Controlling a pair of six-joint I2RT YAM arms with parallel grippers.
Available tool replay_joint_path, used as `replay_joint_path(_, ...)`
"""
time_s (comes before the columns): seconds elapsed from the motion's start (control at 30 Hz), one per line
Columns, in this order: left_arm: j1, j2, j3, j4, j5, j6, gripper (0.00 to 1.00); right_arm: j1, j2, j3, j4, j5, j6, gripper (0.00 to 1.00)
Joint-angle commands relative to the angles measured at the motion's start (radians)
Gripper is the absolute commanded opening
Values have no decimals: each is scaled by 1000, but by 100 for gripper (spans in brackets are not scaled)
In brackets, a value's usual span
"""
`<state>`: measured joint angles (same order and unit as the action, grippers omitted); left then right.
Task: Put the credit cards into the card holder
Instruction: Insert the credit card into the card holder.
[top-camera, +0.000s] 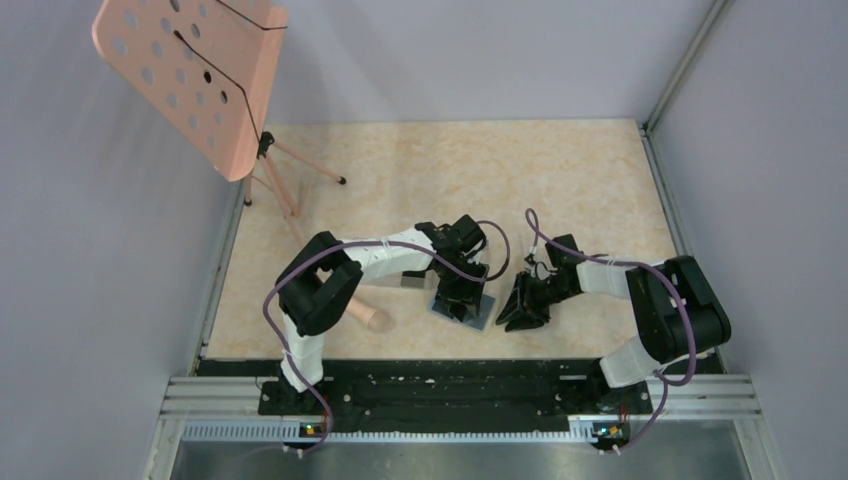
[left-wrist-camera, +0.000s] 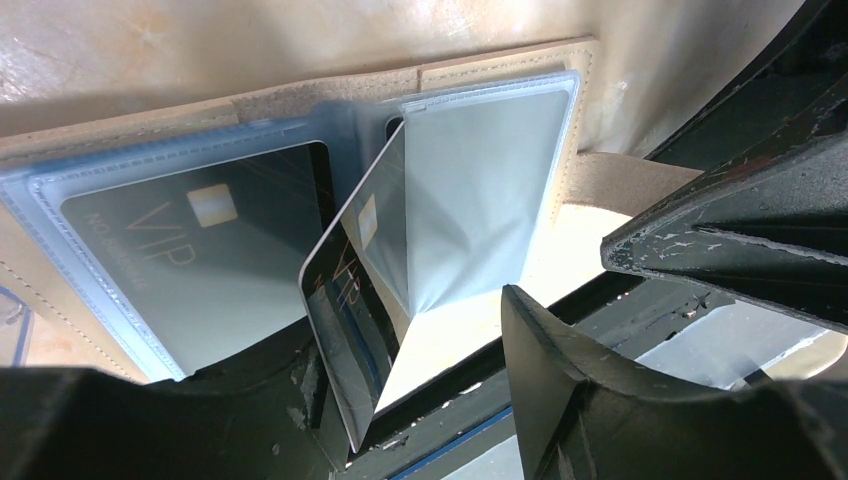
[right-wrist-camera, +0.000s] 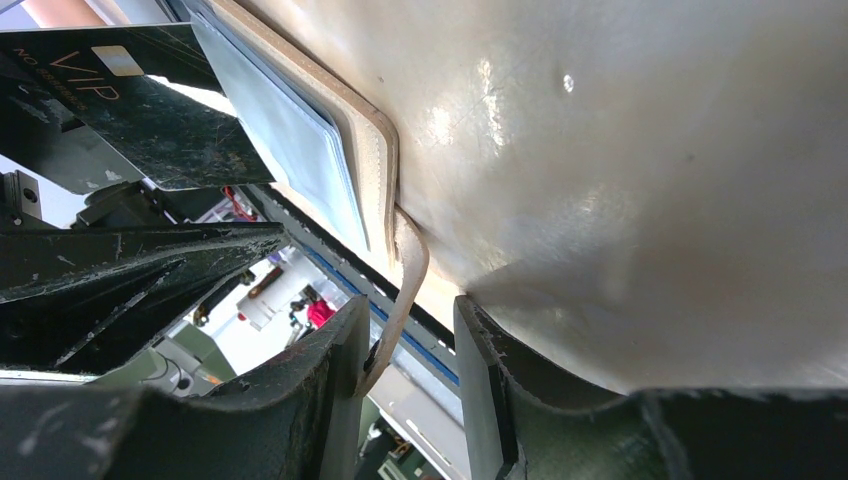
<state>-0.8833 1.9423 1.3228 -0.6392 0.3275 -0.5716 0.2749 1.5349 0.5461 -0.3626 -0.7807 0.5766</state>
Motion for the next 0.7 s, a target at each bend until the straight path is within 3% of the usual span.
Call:
replay_joint_path(0.0, 11, -49, -2, 7, -4, 15, 57, 6, 24, 5, 56, 137, -48, 38)
replay_joint_path(0.67, 63, -154, -87, 74, 17, -20, 50, 7, 18, -4, 63, 130, -48, 38)
